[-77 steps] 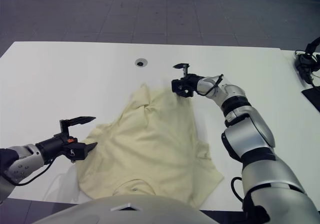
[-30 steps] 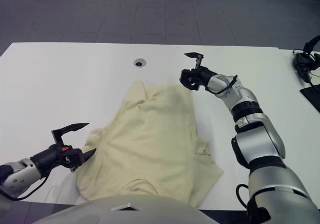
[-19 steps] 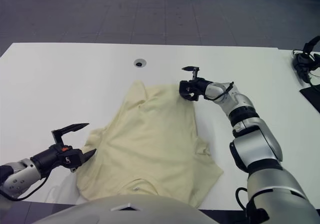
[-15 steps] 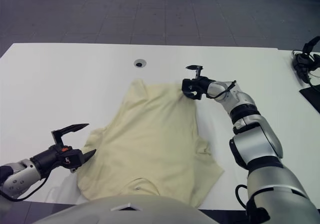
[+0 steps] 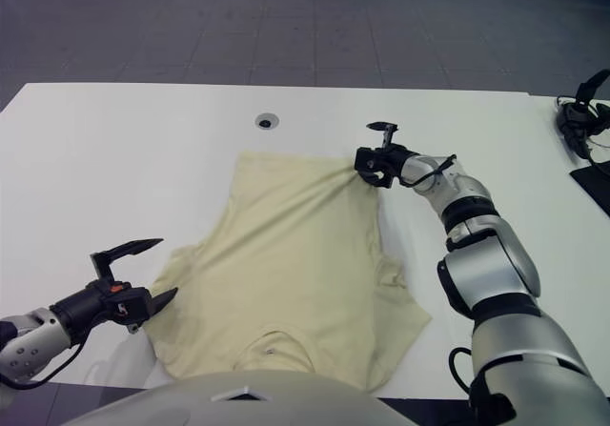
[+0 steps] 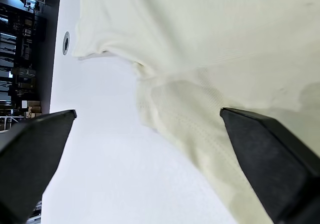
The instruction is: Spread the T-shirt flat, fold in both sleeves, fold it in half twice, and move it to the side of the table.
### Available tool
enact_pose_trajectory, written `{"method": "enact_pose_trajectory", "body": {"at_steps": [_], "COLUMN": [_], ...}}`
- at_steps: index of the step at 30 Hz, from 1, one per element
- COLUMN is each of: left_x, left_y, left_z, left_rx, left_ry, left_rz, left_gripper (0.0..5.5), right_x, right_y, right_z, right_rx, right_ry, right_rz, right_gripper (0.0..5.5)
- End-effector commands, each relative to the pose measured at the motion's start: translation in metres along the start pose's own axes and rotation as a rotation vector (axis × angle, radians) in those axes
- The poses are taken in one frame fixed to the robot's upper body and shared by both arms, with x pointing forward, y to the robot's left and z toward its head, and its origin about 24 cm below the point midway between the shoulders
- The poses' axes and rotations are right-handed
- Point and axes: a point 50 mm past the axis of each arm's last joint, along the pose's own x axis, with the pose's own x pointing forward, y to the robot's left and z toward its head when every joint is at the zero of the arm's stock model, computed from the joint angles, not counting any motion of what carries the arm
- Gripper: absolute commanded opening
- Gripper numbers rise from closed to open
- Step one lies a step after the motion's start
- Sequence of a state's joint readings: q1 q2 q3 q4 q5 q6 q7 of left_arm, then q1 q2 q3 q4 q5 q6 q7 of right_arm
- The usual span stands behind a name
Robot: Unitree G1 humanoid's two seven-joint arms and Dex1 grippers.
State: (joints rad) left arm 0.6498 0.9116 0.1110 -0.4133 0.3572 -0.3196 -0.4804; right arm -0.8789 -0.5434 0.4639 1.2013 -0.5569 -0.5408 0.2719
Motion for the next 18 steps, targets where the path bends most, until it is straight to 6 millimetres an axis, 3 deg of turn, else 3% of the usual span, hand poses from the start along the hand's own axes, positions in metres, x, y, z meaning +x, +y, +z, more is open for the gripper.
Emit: {"method": "enact_pose_trajectory", "body": {"at_steps": [1,6,9,14,18], "left_x": [0.004,0.014,0.007,-0.018,-0.026], "left_y": [-0.025,-0.005,-0.004,0.012,0.012], "left_z": [-0.014,-0.013,-0.006,-0.017,-0.009], "left_rx": [-0.040,-0.082,-0.182,-0.231,-0.282], "left_ry": [0.100,0.058,0.009,0.065,0.022], "left_rz": [-0.123,0.033,0.056,0.127,0.100], "left_gripper": [5.37,5.37,5.37,5.37,5.37], "right_x": [0.000,-0.021,-0.046,-0.100,-0.135], "right_y": [-0.017,-0.054,-0.058,-0.022,0.006], "right_z": [0.011,0.018,0.016,0.009,0.009], "right_rx": [0.062,0.140,0.193,0.302,0.324], "right_ry": [-0.087,-0.254,-0.369,-0.466,-0.471], "right_rz": [-0.160,-0.401,-0.412,-0.179,0.057], "right_gripper": [5.40,5.40,5.40,5.40,5.40]}}
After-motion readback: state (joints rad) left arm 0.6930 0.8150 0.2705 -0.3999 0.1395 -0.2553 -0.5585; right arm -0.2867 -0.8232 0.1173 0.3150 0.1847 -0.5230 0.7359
